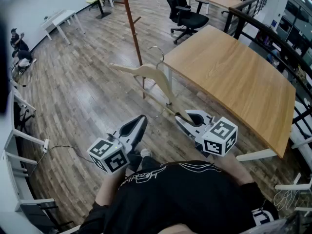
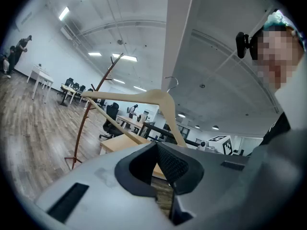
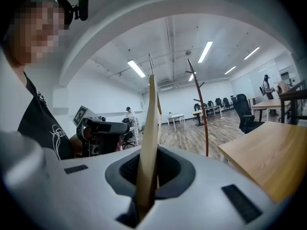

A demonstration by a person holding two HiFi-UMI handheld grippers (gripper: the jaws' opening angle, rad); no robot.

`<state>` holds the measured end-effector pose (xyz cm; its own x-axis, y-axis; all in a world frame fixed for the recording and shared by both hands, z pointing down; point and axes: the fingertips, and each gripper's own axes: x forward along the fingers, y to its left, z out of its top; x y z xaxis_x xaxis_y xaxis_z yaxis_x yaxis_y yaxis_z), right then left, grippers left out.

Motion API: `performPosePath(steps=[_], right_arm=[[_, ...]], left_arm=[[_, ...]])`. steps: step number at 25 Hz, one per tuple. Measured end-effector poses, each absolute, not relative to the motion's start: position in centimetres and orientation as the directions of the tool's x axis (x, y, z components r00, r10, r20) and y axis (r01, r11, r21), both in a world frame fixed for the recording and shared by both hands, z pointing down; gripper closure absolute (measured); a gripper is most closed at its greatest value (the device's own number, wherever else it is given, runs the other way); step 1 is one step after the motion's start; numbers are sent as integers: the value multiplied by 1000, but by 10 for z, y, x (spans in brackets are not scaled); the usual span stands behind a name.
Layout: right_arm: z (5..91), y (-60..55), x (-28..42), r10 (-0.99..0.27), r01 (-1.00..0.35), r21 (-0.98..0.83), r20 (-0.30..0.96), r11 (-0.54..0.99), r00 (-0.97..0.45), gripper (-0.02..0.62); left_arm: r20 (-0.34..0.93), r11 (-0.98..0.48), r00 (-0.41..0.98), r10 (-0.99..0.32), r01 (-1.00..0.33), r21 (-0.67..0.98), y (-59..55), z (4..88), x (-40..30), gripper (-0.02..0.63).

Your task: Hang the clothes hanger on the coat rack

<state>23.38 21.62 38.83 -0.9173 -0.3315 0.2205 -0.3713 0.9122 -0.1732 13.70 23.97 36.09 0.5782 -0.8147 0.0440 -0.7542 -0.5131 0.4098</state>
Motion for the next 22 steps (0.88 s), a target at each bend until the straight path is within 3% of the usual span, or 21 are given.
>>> performPosePath(steps=[22], right_arm=[[405, 209, 228, -338, -391, -183, 262, 902, -904, 548]], left_arm=[[74, -520, 599, -797, -743, 422, 230, 372, 136, 598]])
